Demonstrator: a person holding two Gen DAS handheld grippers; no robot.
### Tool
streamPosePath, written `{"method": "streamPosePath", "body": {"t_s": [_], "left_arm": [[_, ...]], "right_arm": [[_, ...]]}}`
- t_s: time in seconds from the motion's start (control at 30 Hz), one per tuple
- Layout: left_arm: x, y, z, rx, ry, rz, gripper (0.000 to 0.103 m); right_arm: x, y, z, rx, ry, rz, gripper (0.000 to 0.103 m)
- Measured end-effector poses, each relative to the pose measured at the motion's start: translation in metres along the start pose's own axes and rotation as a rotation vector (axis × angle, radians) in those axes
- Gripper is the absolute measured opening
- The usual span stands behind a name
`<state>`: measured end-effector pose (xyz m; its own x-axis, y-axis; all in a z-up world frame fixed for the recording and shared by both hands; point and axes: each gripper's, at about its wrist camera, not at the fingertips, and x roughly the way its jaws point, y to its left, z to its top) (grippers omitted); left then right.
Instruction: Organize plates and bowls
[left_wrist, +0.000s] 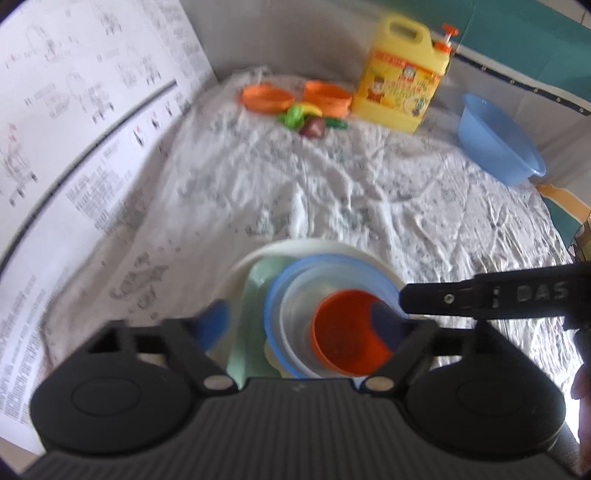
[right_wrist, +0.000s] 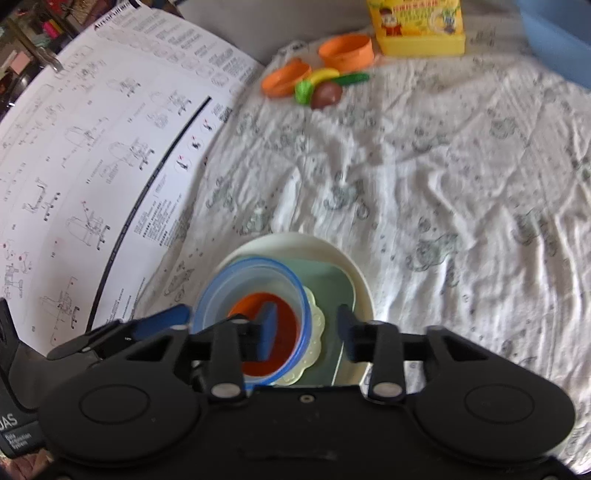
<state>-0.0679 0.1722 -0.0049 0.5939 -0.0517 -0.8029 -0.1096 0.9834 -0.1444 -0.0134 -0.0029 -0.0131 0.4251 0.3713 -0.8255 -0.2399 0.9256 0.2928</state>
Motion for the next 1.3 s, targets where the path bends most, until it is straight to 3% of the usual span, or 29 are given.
{"method": "streamPosePath", "body": {"t_s": [0.07,0.13,0.47,0.8,1.07,1.17,1.3], "left_arm": [[-0.011,0.0,-0.001,0.014,-0.044,0.01,0.103],[-0.019,0.002,-0.003,0.024,-0.067,0.001,0.103],[-0.06,0.008,-0.017,0.038,-0.177,-0.018,0.103],[-0.085,-0.003,-0.029,0.084,-0.216,-0.016,0.103],[-0.088,-0.009,-0.047,0.147,-0.207,-0.024,0.103],[-0.087,-0.013,-0.057,0.178,-0.231,0.014,0.103],[-0.081,-0.011,-0.063,0.165,-0.204,0.023,0.103]], "right_arm": [[-0.013,-0.004,-0.003,-0.015,-0.039,-0.003,0.094],[-0.025,-0.006,-0.007,-0.037,-0.074,-0.009,0.103],[-0.073,-0.016,-0.042,-0.17,-0.209,-0.094,0.103],[-0.095,-0.01,-0.07,-0.269,-0.245,-0.178,0.103],[-0.109,-0.015,-0.093,-0.279,-0.246,-0.166,0.103],[-0.107,-0.015,-0.097,-0.286,-0.231,-0.169,0.103],[-0.103,-0.01,-0.1,-0.301,-0.213,-0.177,0.103]]}}
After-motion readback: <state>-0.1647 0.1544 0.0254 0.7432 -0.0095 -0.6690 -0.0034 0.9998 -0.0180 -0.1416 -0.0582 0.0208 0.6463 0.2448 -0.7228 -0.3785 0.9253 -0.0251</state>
